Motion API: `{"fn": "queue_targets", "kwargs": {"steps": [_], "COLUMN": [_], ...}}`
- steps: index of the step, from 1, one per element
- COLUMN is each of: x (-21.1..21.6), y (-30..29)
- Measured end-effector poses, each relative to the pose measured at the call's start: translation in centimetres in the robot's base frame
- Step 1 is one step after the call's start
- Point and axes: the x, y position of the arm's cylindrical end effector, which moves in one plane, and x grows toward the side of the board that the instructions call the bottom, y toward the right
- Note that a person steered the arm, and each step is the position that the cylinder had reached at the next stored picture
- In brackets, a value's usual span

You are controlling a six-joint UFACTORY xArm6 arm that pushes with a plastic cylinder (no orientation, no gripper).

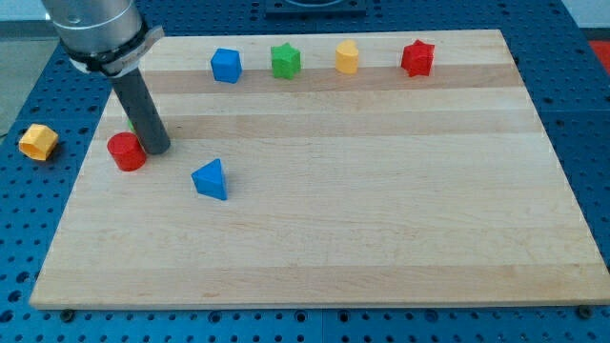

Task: Separate the green circle from red circle

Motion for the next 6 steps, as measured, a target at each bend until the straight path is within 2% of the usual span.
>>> {"fn": "queue_targets", "kwargs": {"steps": [2, 3, 4, 5, 6], "x": [-4.3, -2.2, -2.8, -6.4, -8.0], "y": [-1.9, -3.0, -5.3, -5.1, -2.8]}}
